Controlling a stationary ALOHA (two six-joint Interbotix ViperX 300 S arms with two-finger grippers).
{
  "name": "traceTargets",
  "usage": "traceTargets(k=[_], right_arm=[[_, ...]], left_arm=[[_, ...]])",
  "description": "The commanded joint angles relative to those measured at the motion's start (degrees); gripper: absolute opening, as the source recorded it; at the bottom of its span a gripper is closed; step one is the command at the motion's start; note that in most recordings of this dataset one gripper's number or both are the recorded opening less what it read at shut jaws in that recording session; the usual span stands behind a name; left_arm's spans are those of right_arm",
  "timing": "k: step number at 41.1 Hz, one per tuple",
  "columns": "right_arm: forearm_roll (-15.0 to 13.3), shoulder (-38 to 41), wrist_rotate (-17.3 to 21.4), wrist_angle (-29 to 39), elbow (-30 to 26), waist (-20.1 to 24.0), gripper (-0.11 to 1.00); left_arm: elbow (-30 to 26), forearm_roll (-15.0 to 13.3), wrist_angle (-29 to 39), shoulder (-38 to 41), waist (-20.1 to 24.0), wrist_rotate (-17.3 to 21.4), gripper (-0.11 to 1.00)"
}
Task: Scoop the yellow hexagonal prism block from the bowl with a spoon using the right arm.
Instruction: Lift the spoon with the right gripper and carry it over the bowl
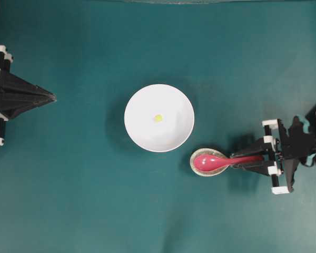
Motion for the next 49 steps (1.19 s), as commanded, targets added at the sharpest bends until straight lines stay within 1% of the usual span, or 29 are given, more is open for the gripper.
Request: traceTargets(k=[1,6,12,19,21,26,28,32,37,44,49], right_arm=[[0.18,-5.01,-1.41,0.44,0.09,-0.35,0.25],[0.18,-11.16,-4.57,4.83,-0.09,-2.20,0.25],[0.18,-19.60,-9.40,15.56,-1.67,-6.94,0.25],[0.09,-29.44,-15.64,33.31,-5.89,-14.94,0.25],[0.09,-32.34,-17.93,40.34,-8.09,-17.93,0.25],[0.00,-36.12,-21.01,53.79,-13.01,-23.38,0.25],[0.00,-36.83,-21.71,58.36,-14.77,-25.40,0.25],[-0.09,-36.83,-21.88,65.57,-18.19,-28.74,0.25],[-0.18,-35.68,-21.88,71.63,-21.45,-32.17,0.25],[-0.35,-33.13,-21.80,76.64,-25.31,-35.33,0.25],[-0.35,-30.76,-21.71,78.49,-27.86,-36.21,0.25]], left_arm=[[-1.58,0.18,0.00,0.53,0.00,0.09,0.01],[-1.58,0.18,0.44,0.53,0.00,0.09,0.01],[-1.58,0.18,0.88,0.53,0.00,0.09,0.01],[-1.67,0.18,0.62,0.44,0.00,0.00,0.01],[-1.76,0.18,0.53,0.44,0.00,-0.62,0.01],[-1.85,0.18,0.88,0.44,0.00,-0.97,0.01],[-1.85,0.18,0.97,0.44,0.00,-0.53,0.01],[-1.93,0.18,1.32,0.53,0.00,0.00,0.01],[-1.85,0.18,1.32,0.44,0.00,0.18,0.01],[-1.93,0.44,2.20,0.44,-0.09,0.26,0.01],[-1.93,0.35,4.48,0.53,0.00,0.26,0.01]])
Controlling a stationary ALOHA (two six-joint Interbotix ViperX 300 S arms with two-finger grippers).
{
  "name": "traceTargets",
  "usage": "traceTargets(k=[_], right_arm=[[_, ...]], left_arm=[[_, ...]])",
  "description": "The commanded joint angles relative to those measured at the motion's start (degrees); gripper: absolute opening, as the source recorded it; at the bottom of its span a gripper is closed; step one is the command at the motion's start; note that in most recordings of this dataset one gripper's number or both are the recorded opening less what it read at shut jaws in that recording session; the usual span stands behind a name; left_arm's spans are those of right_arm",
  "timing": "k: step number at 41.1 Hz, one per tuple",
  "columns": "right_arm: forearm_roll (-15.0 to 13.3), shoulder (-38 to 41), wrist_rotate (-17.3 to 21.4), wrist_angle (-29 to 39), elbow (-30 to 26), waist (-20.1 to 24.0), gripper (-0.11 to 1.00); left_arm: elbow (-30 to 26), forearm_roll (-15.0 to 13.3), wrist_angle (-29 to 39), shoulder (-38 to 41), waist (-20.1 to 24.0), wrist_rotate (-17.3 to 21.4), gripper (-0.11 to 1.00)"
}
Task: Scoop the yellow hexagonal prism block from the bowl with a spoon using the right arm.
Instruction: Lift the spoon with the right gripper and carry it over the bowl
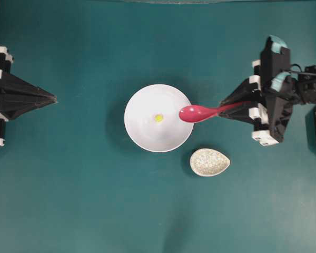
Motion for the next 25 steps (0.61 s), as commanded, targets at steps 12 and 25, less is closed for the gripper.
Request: traceTargets(k=[12,25], right_arm=[[-0.26,6.59,0.18,4.22,-8.44,-0.79,0.25],[-0.35,11.34,1.93,10.72,-12.83,-2.11,0.25]], left_arm=[[-1.67,0.18,2.81,0.53,0.00,0.09,0.01],[-1.67,0.18,2.72,0.53,0.00,0.09,0.01]])
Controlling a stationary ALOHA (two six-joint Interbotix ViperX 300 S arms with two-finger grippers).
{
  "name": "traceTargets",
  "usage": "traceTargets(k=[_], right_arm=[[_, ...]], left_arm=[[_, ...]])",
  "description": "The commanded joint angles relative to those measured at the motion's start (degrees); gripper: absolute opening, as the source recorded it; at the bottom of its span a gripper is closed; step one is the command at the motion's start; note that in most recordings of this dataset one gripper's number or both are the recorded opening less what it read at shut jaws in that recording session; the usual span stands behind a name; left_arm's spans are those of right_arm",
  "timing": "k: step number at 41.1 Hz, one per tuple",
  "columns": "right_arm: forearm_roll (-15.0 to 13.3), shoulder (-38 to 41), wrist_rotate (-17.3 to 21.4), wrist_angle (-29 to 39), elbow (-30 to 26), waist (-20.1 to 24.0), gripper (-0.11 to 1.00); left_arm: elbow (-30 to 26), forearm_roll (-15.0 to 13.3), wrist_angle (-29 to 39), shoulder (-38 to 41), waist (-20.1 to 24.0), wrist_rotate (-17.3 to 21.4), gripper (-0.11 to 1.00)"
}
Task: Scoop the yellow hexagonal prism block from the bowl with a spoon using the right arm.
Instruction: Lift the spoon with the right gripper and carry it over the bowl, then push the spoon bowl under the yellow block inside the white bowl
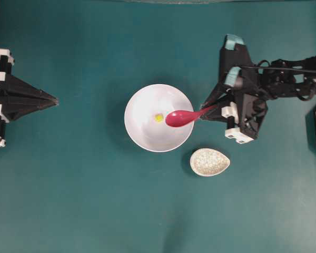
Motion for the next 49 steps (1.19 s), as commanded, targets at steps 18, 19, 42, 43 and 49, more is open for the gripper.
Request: traceTargets(k=[18,19,42,43,49], right_arm=[[-1.67,8.26,1.41,9.40,-9.67,-1.76,0.25],[-1.76,8.61,1.41,9.49,-9.76,-1.85,0.25],[-2.37,13.54,1.41,9.40,-10.28,-2.99,0.25],[-2.46,13.62,1.41,9.49,-10.28,-2.99,0.25],[-2.55,14.59,1.41,9.05,-10.28,-2.99,0.25]], left_arm=[[-1.67,0.18,-0.53,0.44,0.09,0.09,0.01],[-1.67,0.18,-0.62,0.44,0.09,0.09,0.01],[-1.67,0.18,-0.70,0.44,0.09,0.09,0.01],[-1.76,0.18,-0.62,0.44,0.09,0.09,0.01],[-1.76,0.18,-0.62,0.44,0.09,0.00,0.01]])
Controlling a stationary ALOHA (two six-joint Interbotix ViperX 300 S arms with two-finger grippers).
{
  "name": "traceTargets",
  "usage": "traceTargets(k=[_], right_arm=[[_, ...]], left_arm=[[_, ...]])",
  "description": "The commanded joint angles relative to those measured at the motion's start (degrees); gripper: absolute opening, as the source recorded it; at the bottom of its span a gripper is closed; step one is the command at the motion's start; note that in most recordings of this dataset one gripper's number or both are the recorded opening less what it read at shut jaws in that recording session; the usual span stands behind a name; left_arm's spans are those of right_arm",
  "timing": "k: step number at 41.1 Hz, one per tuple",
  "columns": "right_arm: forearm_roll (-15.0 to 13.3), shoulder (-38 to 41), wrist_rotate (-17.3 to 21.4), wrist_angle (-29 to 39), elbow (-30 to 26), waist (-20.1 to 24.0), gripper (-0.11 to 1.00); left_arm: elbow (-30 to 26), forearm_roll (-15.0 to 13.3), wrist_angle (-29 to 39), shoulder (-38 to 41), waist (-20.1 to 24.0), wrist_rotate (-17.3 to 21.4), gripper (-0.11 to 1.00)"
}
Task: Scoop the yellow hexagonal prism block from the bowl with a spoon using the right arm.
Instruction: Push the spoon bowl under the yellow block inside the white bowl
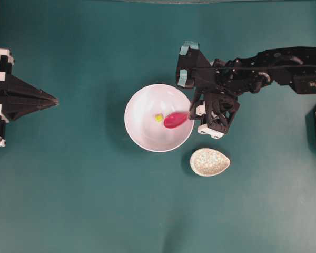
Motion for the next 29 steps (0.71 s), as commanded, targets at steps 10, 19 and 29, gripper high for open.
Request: traceTargets(k=[10,19,29], right_arm=[[-0.09,0.44,-0.09,-2.72,-1.49,-0.18,0.25],[-0.18,1.67,-0.18,-4.48,-2.37,-0.26,0.25],[-0.09,3.25,-0.44,-6.50,-3.60,-0.26,0.25]], left_arm=[[-1.76,0.18,-0.62,0.44,0.00,0.00,0.01],[-1.76,0.18,-0.70,0.44,0.00,0.00,0.01],[-1.76,0.18,-0.62,0.44,0.00,0.00,0.01]])
